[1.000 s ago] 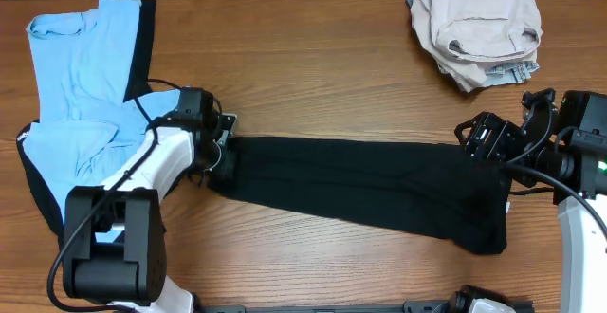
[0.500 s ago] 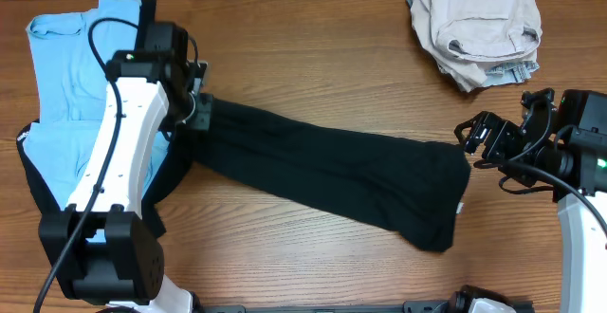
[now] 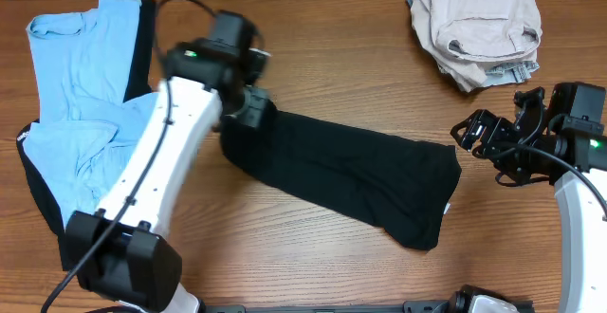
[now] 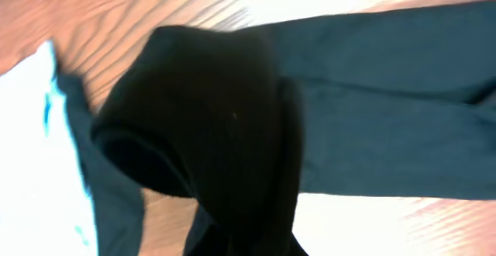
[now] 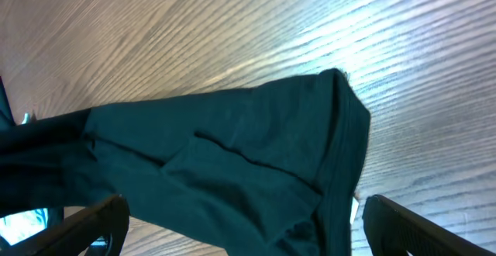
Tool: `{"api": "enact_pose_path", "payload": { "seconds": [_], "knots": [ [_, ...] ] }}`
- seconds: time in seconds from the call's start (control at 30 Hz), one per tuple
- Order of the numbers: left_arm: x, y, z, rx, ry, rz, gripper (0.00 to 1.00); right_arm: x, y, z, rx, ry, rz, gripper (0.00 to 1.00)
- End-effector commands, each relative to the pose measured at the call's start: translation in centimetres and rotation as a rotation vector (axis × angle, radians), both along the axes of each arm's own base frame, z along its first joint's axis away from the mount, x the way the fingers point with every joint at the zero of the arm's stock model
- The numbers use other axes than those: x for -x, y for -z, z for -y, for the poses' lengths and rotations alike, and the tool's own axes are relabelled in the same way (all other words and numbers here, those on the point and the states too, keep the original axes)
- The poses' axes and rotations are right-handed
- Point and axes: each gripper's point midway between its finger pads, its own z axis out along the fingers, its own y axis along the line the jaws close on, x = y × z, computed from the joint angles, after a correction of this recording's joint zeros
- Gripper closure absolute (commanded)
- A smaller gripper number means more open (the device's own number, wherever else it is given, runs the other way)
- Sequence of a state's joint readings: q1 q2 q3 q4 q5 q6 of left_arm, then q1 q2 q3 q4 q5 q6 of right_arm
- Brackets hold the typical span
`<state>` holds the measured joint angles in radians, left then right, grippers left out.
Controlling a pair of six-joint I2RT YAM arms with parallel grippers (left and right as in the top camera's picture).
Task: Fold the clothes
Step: 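Lift the strip's left end with left gripper and fold it rightward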
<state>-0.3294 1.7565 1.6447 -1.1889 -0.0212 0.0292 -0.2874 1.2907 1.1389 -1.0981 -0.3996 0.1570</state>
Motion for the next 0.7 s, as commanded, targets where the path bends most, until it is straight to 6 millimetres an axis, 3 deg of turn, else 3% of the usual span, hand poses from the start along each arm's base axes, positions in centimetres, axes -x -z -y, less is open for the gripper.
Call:
{"api": "enact_pose_path", "payload": {
  "seconds": [0.0, 0.3, 0.53, 0.6, 0.67],
  "knots": [
    [0.2, 0.2, 3.6, -0.001, 0.103, 0.019, 0.96, -0.4, -0.4, 0.2, 0.012, 0.001, 0.019, 0.0],
    [1.4, 5.4, 10.6, 0.033, 0.256, -0.076, 0.96, -0.4, -0.4, 0.2, 0.016, -0.005, 0.022, 0.0],
    [2.5, 9.8, 13.9, 0.069, 0.319, -0.167, 0.93, -0.4, -0.4, 0.2, 0.015, -0.006, 0.022, 0.0],
    [3.1, 10.8, 15.3, 0.099, 0.345, -0.195, 0.83, -0.4, -0.4, 0.2, 0.015, -0.005, 0.021, 0.0],
    [3.4, 11.1, 16.1, 0.123, 0.358, -0.205, 0.67, -0.4, -0.4, 0.2, 0.016, -0.005, 0.022, 0.0]
  ]
}}
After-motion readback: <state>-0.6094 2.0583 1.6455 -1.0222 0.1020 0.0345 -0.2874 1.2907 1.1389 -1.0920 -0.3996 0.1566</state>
